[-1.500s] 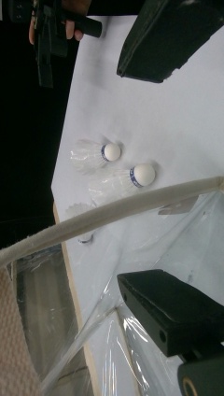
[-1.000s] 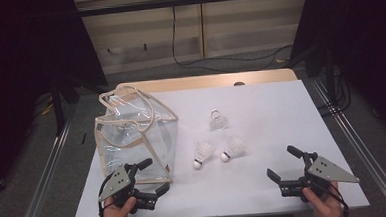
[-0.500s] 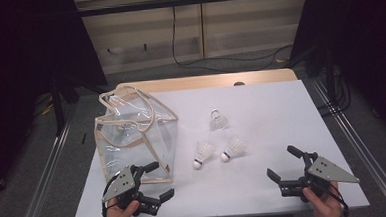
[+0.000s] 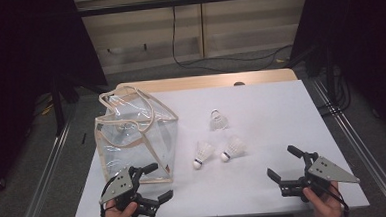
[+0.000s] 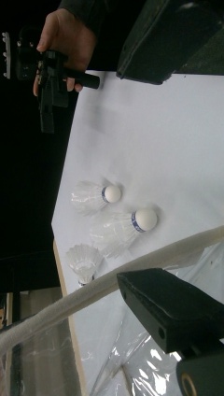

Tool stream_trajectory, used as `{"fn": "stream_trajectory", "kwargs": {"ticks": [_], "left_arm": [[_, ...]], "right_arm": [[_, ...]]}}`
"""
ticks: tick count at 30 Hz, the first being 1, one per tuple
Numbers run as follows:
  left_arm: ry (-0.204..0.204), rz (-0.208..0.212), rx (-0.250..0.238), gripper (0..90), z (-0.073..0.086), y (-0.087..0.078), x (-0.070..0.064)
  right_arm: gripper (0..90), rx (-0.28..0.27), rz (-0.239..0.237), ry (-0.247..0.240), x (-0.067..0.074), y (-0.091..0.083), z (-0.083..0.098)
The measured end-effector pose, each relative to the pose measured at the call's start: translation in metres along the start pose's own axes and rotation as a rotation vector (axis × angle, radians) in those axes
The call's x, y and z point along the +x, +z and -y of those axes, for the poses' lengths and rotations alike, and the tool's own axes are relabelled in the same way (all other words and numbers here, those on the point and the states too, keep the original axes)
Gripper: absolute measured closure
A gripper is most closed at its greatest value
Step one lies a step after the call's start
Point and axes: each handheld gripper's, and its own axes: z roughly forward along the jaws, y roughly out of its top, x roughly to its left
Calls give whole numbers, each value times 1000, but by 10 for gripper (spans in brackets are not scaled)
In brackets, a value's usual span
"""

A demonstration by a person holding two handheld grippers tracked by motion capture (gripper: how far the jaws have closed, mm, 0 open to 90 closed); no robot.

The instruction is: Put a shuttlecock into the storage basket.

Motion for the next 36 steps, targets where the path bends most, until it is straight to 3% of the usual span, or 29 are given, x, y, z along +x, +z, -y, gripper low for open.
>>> {"fn": "stream_trajectory", "kwargs": {"ticks": [5,15,22,29,36], "left_arm": [[15,25,23,39,0,5,-4],[23,26,34,37,-2,23,-17],[28,0,63,34,-3,35,-23],[27,-32,61,27,-5,44,-28],[14,-27,69,27,-6,52,-29]], "right_arm": [[2,-5,-1,-2,1,0,0],[2,-6,-2,-10,2,1,-1],[2,-6,-2,-8,1,0,-1],[2,-5,-1,-12,1,0,-1],[2,-7,-4,-9,1,0,-1]]}}
